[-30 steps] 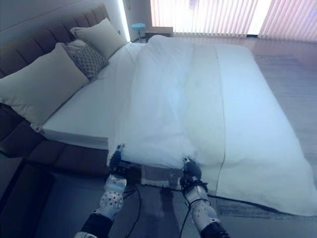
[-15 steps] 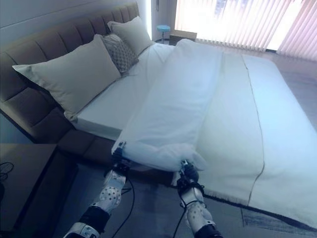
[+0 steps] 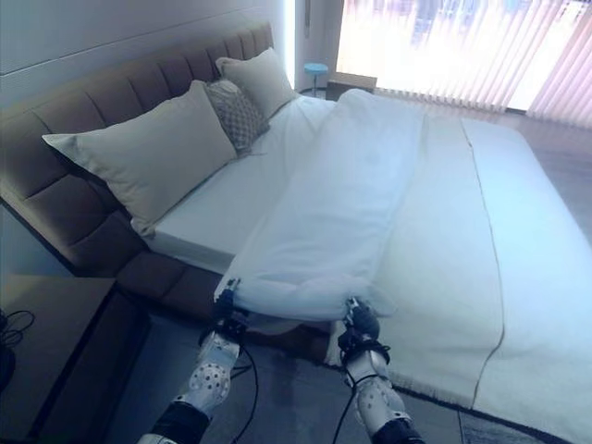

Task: Make the bed

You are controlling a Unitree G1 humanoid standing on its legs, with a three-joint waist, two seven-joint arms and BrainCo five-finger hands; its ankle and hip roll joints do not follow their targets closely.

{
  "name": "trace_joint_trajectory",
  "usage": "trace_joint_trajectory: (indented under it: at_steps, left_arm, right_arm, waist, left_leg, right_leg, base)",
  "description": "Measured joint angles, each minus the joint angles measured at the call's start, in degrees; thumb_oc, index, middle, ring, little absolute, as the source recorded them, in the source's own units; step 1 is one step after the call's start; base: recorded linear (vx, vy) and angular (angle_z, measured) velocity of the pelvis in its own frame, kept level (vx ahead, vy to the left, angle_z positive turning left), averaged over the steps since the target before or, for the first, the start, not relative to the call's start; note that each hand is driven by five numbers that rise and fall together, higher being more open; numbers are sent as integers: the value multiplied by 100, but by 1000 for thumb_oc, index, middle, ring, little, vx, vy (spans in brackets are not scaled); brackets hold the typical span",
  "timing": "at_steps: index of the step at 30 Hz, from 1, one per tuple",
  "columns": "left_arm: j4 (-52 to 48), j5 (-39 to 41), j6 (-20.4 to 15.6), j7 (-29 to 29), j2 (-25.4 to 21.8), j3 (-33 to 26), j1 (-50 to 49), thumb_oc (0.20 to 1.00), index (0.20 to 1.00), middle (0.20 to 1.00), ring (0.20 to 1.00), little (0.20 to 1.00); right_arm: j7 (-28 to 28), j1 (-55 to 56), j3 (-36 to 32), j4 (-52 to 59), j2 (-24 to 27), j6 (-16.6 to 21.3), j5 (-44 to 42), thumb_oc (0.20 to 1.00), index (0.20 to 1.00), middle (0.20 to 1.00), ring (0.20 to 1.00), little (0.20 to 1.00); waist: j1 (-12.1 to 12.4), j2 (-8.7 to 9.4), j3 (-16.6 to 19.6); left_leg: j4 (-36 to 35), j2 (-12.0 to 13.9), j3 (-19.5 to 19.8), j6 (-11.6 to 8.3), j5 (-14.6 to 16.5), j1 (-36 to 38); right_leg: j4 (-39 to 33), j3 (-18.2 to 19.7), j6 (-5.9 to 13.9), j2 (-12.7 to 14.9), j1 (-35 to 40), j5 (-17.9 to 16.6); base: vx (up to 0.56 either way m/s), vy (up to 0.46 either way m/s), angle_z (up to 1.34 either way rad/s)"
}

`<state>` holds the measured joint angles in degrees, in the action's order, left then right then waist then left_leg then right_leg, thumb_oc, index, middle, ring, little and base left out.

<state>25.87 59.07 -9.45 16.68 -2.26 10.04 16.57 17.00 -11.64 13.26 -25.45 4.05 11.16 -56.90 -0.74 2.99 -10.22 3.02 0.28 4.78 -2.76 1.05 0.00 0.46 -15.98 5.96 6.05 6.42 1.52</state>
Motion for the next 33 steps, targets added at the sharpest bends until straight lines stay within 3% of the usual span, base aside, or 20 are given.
trace_joint_trajectory:
  at_steps: [9,16,33]
  left_arm:
    - [114,-491,171,-66,57,-1,-264,200,200,200,200,200]
    - [740,-987,192,-128,71,-14,-314,200,200,200,200,200]
    - [1993,-1836,115,-126,100,-56,-264,200,200,200,200,200]
  right_arm:
    - [-54,551,116,-453,-187,-69,9,200,200,200,200,200]
    - [-255,762,133,-1163,-391,-189,171,200,200,200,200,200]
    - [-408,457,92,-2406,-415,-201,232,200,200,200,200,200]
  waist:
    - [-8,28,59]
    - [-24,-17,151]
    - [-4,-297,183]
  left_leg:
    - [-21,37,6,-54,-43,-71]
    - [-31,55,-20,-82,-78,-187]
    - [-63,131,-190,-91,-84,-362]
  right_leg:
    - [-224,316,-5,-81,55,-1]
    - [-381,382,-8,-128,44,2]
    - [-419,553,-8,-181,-216,3]
  base:
    - [-3,-10,2]
    - [-8,-21,4]
    - [-4,-16,-5]
